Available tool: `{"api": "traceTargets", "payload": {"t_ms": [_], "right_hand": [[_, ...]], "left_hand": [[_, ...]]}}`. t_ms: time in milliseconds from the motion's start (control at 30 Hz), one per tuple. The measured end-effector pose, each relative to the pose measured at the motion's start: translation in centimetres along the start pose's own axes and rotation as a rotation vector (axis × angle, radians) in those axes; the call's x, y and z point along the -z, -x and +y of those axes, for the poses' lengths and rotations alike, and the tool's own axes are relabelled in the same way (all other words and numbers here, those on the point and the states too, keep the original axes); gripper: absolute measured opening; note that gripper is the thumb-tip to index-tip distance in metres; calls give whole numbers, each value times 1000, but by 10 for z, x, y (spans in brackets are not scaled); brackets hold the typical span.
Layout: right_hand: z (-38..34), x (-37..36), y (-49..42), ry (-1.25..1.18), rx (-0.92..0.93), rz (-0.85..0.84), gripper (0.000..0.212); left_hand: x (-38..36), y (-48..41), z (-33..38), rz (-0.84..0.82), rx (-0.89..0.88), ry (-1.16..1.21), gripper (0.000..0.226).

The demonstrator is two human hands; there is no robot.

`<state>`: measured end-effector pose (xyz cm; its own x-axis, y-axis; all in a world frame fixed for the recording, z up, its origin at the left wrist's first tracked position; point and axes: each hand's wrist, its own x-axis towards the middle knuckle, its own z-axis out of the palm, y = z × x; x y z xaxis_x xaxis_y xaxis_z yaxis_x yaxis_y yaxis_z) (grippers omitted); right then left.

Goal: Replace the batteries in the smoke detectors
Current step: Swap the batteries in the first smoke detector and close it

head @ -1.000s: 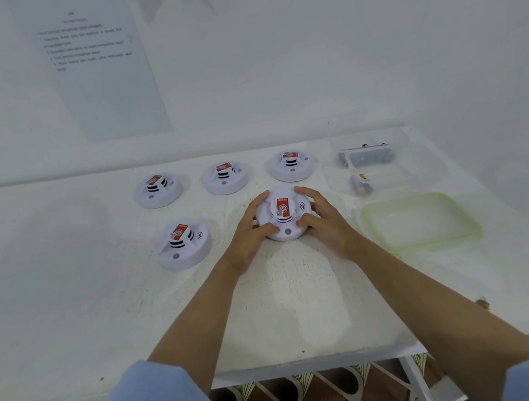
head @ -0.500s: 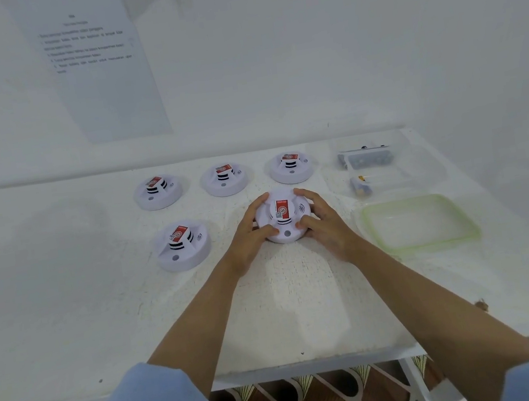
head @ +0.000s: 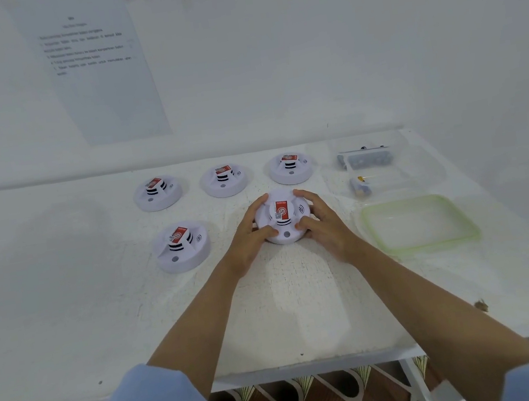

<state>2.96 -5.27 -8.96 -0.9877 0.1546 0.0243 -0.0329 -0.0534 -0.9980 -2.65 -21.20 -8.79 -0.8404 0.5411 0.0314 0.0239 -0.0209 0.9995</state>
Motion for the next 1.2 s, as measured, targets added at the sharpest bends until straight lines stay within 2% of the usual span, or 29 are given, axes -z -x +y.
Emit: {"api": "traceTargets", "payload": {"t_ms": [1200], "right_hand": [[-5, -2, 5, 41, 1, 23, 54]], "left_hand": [[-3, 1, 1, 24, -4, -45, 58]]}}
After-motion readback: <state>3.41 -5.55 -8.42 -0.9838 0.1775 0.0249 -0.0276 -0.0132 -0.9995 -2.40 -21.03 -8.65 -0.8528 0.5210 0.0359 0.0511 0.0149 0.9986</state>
